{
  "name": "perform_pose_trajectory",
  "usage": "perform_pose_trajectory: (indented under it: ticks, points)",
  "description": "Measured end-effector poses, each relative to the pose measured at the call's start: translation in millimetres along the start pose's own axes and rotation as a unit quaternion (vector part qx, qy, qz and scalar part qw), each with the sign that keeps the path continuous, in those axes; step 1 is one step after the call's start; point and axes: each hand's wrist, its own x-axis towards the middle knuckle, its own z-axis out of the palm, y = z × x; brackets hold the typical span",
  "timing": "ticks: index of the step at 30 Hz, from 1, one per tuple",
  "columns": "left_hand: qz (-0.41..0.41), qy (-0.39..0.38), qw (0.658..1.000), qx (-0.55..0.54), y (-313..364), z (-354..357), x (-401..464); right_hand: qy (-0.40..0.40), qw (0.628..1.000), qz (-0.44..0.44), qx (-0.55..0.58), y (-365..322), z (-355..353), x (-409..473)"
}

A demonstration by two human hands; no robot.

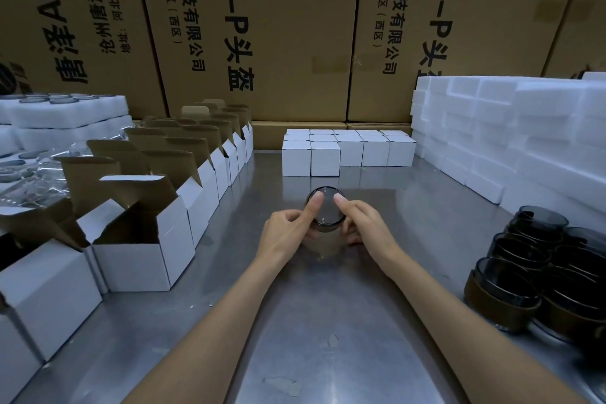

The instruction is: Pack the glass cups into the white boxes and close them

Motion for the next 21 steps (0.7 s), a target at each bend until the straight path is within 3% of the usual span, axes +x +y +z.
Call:
perform_pose_trajectory:
  ticks: [10,16,18,21]
  points:
    - [-0.012,-0.043,0.999,0.01,2.6,-0.4,-1.9,0.014,1.0,0.016,0.005,-0.6,-1.7,0.3]
    - [0.035,-0.094,0.994,-0.036,3.5,-1.1,-4.8,0.036,0.999,0.004,0.017,-0.1,-2.0,-0.5]
    - [0.051,-0.075,0.994,-0.062,2.4,-0.5,-4.7,0.024,0.999,0.004,0.034,-1.8,-1.5,-1.3]
    - [0.092,0.018,0.994,-0.052,0.8,1.0,-1.9,-0.001,0.999,0.011,0.043,-5.9,-0.7,-1.5]
